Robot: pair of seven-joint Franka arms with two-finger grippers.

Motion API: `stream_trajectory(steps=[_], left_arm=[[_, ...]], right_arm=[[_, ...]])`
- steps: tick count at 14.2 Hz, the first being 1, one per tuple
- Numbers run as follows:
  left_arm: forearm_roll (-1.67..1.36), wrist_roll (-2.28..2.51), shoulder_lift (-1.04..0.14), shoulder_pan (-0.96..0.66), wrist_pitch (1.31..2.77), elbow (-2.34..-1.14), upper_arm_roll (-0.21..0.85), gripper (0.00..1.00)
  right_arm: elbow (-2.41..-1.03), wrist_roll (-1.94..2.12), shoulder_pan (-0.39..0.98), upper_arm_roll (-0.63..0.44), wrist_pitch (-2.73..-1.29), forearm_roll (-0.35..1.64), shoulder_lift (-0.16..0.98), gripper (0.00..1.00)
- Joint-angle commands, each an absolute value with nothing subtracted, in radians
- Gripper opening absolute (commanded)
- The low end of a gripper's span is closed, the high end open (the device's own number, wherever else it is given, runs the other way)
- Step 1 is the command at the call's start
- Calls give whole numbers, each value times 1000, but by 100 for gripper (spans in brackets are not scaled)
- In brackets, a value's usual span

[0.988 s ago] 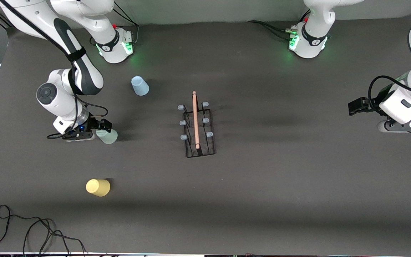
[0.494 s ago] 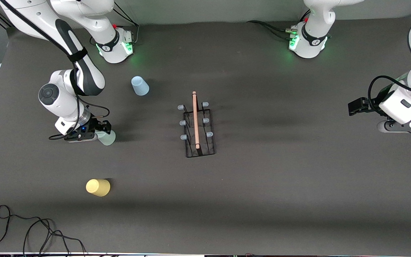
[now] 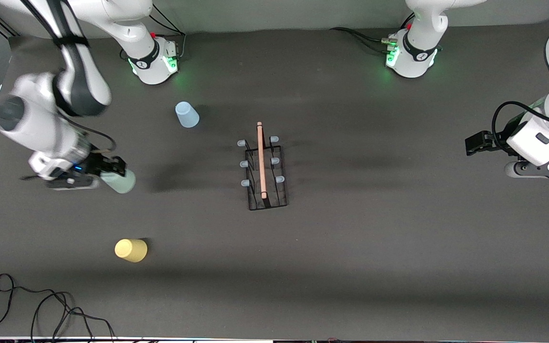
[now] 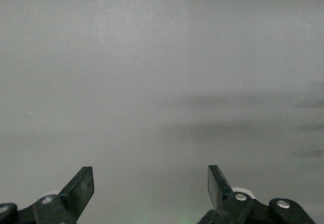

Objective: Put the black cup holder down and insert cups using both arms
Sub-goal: 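Grasp the pale green cup with the right gripper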

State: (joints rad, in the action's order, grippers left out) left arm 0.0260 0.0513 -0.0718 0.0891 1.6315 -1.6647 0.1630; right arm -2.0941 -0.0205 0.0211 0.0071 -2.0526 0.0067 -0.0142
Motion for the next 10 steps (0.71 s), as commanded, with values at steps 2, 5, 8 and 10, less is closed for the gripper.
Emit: stream_trajectory(steps=[2, 5, 8, 10], left_arm=[[38, 41, -64, 87, 1641, -1664, 164, 100], [38, 37, -64, 92, 1640, -1664, 164, 100], [38, 37, -63, 92, 1638, -1664, 164, 100], [38, 37, -63, 92, 1638, -1664, 164, 100]], right_arm=[[-1815, -107, 21, 3, -1705, 5, -18, 0], [-1746, -272, 31, 6, -1579, 6, -51, 0], [-1753, -556, 67, 15, -1520, 108, -61, 0], [-1761, -755, 145, 15, -1520, 130, -61, 0]])
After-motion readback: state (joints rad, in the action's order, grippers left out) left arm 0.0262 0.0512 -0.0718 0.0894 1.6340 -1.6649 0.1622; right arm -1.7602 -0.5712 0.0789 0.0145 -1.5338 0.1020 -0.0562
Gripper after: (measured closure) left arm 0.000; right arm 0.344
